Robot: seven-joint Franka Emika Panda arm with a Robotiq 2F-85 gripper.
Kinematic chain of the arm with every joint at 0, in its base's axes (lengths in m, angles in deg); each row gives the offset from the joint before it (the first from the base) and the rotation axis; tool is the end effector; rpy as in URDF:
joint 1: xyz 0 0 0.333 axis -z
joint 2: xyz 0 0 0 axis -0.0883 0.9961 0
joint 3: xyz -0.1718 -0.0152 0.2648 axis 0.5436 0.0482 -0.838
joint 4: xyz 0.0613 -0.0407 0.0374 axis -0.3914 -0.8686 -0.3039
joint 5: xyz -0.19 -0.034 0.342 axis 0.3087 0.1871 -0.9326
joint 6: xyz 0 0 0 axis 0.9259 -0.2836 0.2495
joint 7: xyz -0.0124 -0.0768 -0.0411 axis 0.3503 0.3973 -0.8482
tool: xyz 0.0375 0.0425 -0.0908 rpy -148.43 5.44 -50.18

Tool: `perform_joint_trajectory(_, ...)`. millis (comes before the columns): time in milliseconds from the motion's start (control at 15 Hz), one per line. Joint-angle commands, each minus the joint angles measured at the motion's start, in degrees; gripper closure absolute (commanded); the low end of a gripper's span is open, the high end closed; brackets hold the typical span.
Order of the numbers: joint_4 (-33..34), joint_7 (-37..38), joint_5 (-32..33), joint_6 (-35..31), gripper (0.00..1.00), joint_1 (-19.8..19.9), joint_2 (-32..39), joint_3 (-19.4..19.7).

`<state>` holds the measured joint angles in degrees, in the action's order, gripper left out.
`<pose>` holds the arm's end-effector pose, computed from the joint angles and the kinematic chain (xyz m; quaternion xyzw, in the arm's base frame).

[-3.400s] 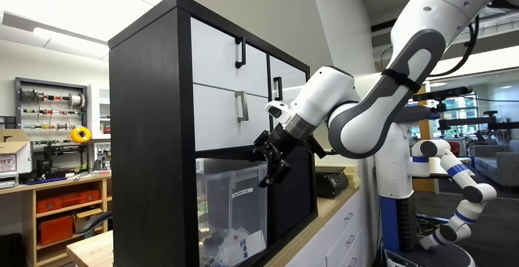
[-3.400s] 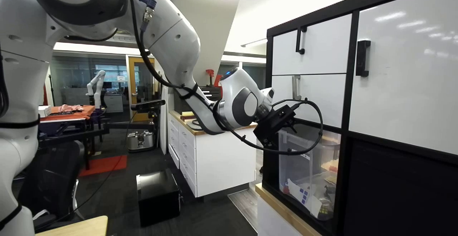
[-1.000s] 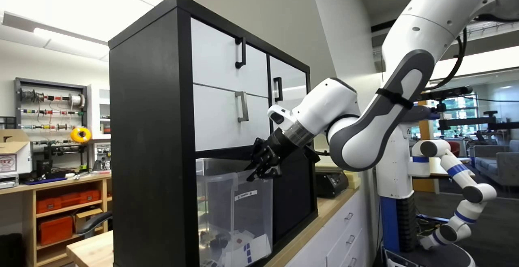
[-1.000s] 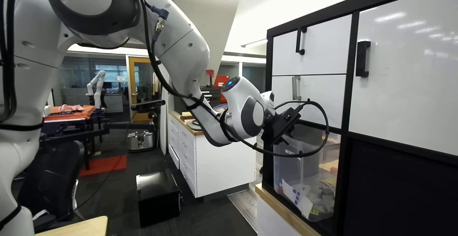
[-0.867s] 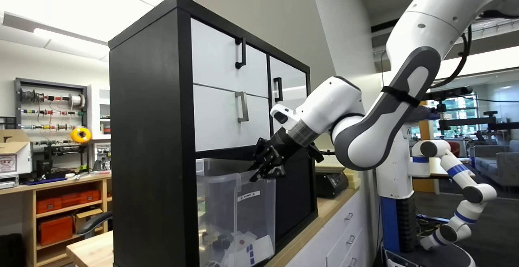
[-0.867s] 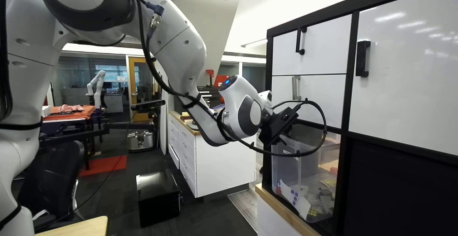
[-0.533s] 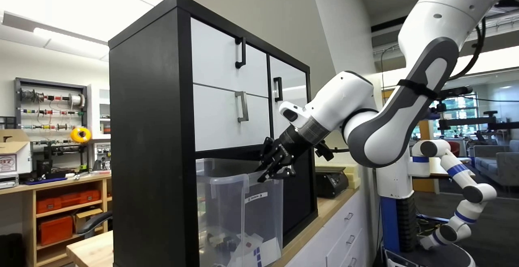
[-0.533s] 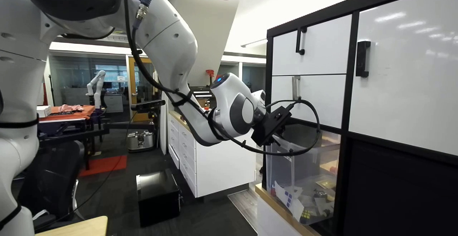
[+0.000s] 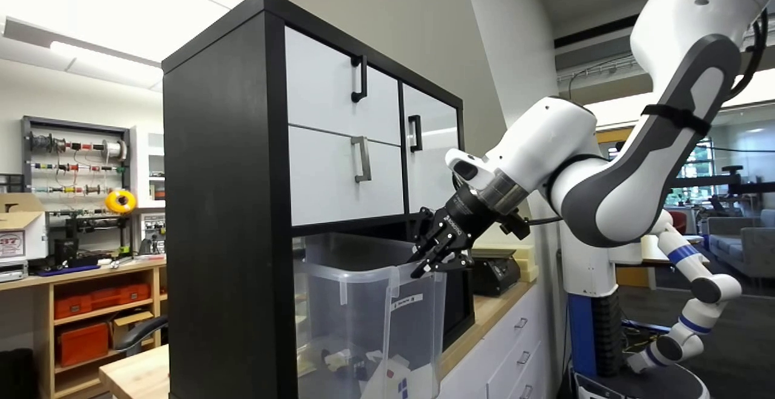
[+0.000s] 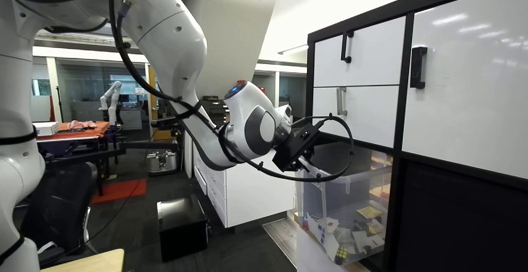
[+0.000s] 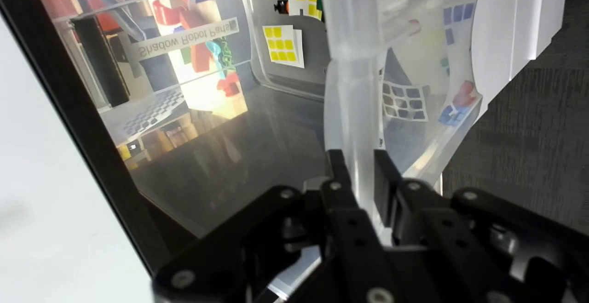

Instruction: Pull out the storage box

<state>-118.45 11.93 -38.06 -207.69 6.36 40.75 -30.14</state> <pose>0.5432 0.0268 0.3653 0.7019 0.5797 0.3494 0.2217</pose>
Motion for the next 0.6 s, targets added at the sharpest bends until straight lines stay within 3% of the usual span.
perform_joint_trajectory(0,-5.05,-0.70,2.65,-0.86,0.96,1.64,-6.44,0.76)
perform_joint_trajectory(533,-8.34,-0.55,5.35,1.39,0.96,1.37,-10.71,0.47)
